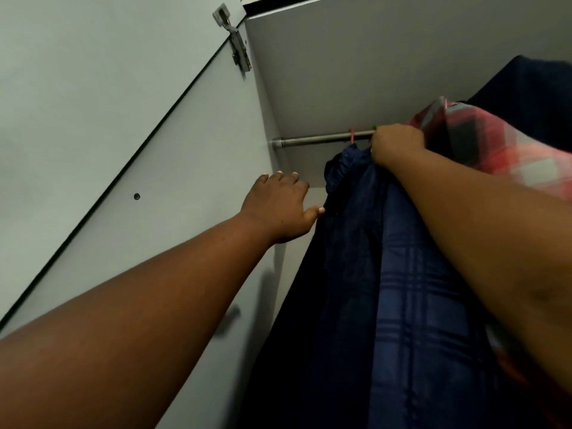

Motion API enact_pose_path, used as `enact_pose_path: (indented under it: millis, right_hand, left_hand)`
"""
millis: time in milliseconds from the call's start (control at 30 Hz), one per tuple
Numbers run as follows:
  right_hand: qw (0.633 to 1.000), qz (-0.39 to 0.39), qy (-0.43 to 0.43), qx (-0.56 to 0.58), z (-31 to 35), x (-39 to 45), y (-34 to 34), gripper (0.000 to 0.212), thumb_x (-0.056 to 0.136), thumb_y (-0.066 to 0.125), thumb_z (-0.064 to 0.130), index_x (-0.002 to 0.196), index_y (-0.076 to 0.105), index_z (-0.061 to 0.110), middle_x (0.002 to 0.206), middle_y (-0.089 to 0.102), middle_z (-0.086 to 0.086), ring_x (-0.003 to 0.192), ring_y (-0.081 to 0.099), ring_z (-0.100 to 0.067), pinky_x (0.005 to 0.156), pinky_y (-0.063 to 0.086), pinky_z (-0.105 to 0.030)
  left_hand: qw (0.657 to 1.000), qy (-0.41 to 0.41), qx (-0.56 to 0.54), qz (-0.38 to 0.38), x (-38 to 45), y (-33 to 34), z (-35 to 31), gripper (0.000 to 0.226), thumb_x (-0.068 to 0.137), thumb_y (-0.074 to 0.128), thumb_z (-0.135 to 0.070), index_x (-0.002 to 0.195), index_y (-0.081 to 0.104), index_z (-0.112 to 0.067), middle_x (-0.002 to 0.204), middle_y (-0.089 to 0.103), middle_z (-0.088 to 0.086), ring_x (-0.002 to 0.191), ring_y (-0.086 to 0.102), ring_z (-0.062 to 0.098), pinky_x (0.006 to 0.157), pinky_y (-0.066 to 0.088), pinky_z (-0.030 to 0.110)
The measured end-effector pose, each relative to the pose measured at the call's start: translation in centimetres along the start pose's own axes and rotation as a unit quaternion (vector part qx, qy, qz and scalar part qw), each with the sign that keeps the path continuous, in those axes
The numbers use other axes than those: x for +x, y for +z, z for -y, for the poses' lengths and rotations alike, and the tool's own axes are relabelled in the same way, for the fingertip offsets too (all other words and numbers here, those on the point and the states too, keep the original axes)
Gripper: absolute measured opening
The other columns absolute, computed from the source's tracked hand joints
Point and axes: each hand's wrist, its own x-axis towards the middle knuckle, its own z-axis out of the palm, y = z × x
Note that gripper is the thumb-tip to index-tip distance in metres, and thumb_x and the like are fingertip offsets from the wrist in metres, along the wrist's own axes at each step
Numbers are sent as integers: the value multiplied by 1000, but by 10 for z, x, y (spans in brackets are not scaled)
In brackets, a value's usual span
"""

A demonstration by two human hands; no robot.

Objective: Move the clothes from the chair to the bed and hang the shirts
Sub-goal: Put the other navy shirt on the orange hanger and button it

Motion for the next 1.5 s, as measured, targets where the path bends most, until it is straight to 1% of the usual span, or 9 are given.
enact_pose_path:
  millis: [133,267,400,600,767,933,1067,1167,1500]
  right_hand:
    - [993,14,46,110,-3,-22,-8,42,98,52,29,127,55,1,133,55,-25,121,54,-39,95,46,-41]
    - [977,56,63,194,-2,-60,-17,78,78,58,44,144,36,10,144,44,-19,128,48,-39,104,42,-42]
    - [987,63,70,130,7,-109,-29,97,86,59,57,156,5,16,158,17,-20,142,21,-42,113,23,-49]
    - [997,71,14,41,28,-186,-49,96,87,47,69,157,3,20,163,-1,-15,149,-2,-39,119,4,-52]
    - [996,82,-12,45,30,-231,-49,88,89,46,61,157,6,21,164,0,-14,149,-4,-38,120,0,-50]
    - [989,133,-23,67,21,-275,-65,90,89,46,64,157,5,21,164,-2,-13,149,-8,-37,120,-5,-49]
    - [980,159,-32,112,12,-322,-100,93,88,49,66,157,9,19,163,3,-16,149,-3,-38,120,-2,-50]
    - [974,184,-47,127,-13,-356,-144,92,89,48,65,157,8,18,163,2,-17,149,-4,-39,119,-2,-50]
    - [955,243,-61,158,-96,-427,-296,80,93,45,55,156,12,16,162,5,-20,149,-6,-38,120,-7,-50]
  left_hand:
    - [1000,-2,-17,3,-4,2,7,68,95,40,-60,145,41,-14,153,37,14,138,36,33,113,27,45]
    - [1000,3,-26,10,-14,5,5,72,94,37,-63,145,40,-13,152,37,16,137,37,36,112,29,47]
    - [999,9,-48,16,-27,4,-3,74,94,37,-63,147,37,-12,153,36,18,137,36,38,111,29,50]
    - [995,29,-97,3,-57,-6,-31,66,96,36,-54,147,36,-13,152,36,19,138,33,39,113,24,53]
    - [990,19,-129,54,-91,-6,-65,68,99,38,-40,156,11,-15,163,10,12,149,8,36,119,3,53]
    - [983,-10,-154,100,-146,-17,-84,71,100,31,-47,156,1,-17,164,0,10,150,-3,33,118,-6,52]
    - [983,-12,-152,102,-196,-45,-89,85,85,16,-59,154,21,-9,159,21,19,146,17,42,116,5,58]
    - [985,-24,-141,92,-228,-89,-109,87,82,24,-56,150,32,-3,153,33,24,140,29,47,113,15,64]
    - [980,-6,-154,129,-275,-242,-204,89,75,29,-48,150,28,0,151,34,26,139,30,48,110,17,64]
